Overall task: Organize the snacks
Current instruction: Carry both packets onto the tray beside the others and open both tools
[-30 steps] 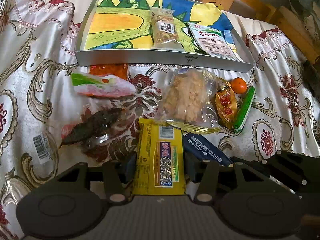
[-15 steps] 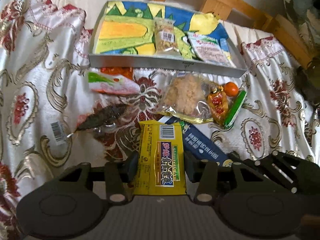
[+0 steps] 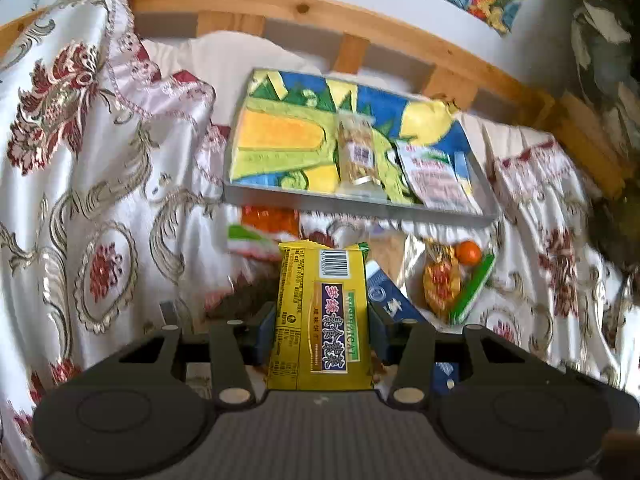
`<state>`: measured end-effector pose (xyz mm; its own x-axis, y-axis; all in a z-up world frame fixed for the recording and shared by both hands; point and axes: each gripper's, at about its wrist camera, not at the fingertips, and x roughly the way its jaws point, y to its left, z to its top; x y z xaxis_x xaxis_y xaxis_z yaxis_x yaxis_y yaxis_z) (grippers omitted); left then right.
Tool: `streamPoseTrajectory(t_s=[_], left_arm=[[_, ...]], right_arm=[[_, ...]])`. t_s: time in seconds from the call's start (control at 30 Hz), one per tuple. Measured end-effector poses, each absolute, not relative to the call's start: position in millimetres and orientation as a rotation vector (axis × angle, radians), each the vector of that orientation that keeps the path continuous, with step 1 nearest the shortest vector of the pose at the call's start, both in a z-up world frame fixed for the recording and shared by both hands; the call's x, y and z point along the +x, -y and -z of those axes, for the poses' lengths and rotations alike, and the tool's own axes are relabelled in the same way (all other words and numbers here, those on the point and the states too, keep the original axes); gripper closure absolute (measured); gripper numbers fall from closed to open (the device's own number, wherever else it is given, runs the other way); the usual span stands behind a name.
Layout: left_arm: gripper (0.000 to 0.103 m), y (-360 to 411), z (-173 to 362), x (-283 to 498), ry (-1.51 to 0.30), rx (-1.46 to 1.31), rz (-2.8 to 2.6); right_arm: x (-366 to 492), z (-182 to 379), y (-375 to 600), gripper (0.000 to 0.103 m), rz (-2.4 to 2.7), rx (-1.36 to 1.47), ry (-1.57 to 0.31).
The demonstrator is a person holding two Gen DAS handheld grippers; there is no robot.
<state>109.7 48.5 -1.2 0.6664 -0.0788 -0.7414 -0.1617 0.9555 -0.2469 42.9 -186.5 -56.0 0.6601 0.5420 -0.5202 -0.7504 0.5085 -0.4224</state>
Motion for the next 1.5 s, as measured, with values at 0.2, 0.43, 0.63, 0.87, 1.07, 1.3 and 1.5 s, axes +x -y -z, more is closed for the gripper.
streamPoseTrajectory(t_s=[0.2,0.43,0.63,0.87,1.07,1.3,1.5], left_arm=[[0.051,-47,-8,130,-0.805,-0.311,-0.074],[0.051,-40,-28,175,-0.719,-0.305,-0.094],[0.051,-27,-42,224,-0.647,-0.282,-0.119],[0.051,-10,-29,280,-0.647,-0.259,-0.125],[0.051,7,-4,316,-0.679,-0.238,-0.118],[0.051,26,24,344,-0.706,-0.212,-0.090],[0.051,35,42,358,-0.729,-0.215,-0.072]], right_arm=[[52,44,188,0.071,-0.766,-0.656,-0.253],[112,26,195,0.071,-0.638,-0.608,-0.172],[187,15,204,0.071,-0.505,-0.487,-0.163],[254,22,213,0.071,-0.427,-0.376,-0.196],[296,44,215,0.071,-0.422,-0.321,-0.252],[323,65,206,0.071,-0.443,-0.285,-0.330],[334,75,207,0.071,-0.437,-0.261,-0.395]])
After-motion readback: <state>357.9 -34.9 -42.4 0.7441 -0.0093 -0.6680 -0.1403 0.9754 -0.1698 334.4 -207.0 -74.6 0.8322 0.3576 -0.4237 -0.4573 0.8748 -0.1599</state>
